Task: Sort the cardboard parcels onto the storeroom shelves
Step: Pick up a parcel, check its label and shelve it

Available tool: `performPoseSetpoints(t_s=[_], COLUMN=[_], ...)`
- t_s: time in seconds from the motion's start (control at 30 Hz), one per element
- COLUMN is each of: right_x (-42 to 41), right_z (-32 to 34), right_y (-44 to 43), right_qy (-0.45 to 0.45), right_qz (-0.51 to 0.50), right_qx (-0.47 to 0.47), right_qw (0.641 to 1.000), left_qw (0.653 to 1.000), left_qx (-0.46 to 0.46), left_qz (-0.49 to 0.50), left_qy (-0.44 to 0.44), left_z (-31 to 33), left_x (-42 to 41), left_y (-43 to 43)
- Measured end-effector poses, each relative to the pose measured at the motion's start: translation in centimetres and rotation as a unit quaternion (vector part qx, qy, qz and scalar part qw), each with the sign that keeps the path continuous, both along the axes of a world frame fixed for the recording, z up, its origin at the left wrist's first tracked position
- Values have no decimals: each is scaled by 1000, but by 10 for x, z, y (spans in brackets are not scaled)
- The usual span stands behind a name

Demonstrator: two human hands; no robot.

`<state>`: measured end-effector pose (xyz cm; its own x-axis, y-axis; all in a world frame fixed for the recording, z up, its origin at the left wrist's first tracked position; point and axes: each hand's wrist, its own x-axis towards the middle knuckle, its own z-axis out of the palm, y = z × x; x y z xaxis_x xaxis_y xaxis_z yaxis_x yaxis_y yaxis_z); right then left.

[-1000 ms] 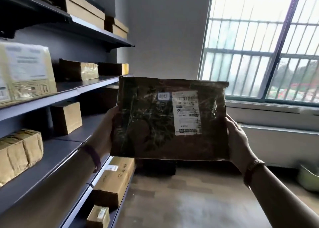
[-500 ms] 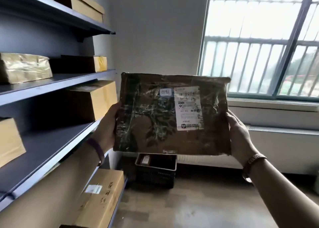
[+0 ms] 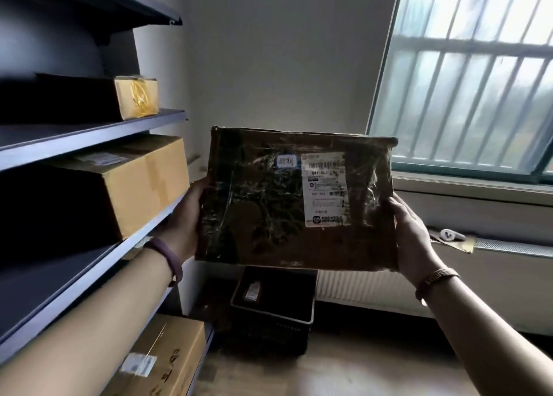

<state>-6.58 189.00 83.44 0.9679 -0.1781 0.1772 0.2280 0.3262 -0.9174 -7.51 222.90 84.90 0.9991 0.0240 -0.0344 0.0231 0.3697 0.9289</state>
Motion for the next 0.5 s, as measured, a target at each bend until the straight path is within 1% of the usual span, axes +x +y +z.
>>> performPoseSetpoints(t_s=[0.17,0.3,0.4,0.5], right_x=[97,186,255,314], right_z=[-22,-30,-34,-41], right_y=[13,29,40,45], right_qy=[14,35,55,74], right_qz=[-21,-42,-69,-65], right_qx=[-13,-22,-28,-24], right_qw=[1000,998,996,995], left_qw=[1000,999,999,998], left_qx=[-8,-27,-30,-43], left_qz=[14,30,14,-7], left_qy=[18,28,38,49], left_z=[-22,-35,-42,-52], left_x=[113,219,294,361], left_y=[12,27,38,44])
